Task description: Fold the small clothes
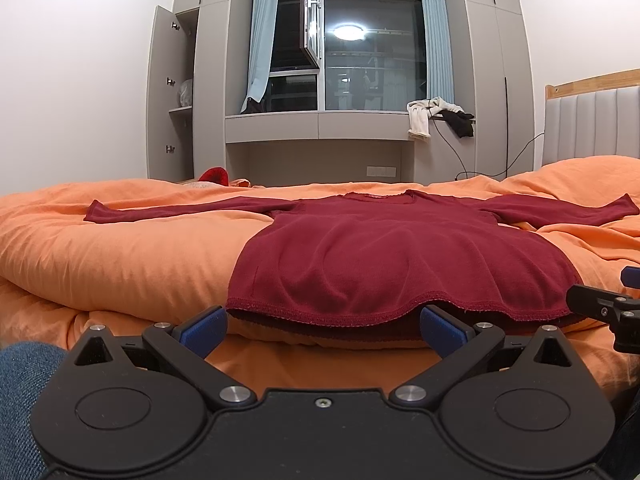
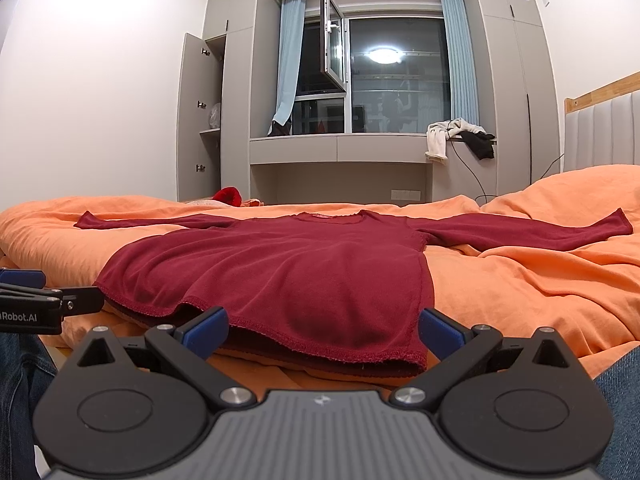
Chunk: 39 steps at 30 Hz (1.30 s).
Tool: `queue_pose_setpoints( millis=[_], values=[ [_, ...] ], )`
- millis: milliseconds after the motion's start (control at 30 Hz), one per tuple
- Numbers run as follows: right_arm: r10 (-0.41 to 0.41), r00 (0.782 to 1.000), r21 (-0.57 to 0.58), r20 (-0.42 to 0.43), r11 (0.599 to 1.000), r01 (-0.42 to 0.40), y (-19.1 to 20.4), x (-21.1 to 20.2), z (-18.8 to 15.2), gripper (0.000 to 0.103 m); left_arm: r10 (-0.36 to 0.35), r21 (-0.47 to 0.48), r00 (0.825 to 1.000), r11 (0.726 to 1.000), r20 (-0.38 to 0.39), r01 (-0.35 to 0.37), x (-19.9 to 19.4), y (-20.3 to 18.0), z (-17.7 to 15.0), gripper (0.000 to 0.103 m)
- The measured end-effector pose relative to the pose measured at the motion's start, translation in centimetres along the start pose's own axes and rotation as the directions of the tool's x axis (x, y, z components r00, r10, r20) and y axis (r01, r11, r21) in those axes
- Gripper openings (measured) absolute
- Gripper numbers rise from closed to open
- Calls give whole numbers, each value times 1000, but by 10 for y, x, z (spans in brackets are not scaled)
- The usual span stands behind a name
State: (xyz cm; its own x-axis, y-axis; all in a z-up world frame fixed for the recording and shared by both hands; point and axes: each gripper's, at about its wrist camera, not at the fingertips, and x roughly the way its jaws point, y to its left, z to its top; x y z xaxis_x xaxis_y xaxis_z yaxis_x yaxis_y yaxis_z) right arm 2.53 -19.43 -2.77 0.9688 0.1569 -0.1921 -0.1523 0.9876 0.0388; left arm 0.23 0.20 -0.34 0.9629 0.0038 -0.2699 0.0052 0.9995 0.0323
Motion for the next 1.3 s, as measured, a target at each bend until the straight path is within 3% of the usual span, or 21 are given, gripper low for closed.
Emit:
queue_pose_setpoints(
  millis=[1300],
  values=[
    [1,1000,-2,-2,1000,-1,0,0,0,103,0,-5,1000,1000,-9,0,4,0,0,102]
  ],
)
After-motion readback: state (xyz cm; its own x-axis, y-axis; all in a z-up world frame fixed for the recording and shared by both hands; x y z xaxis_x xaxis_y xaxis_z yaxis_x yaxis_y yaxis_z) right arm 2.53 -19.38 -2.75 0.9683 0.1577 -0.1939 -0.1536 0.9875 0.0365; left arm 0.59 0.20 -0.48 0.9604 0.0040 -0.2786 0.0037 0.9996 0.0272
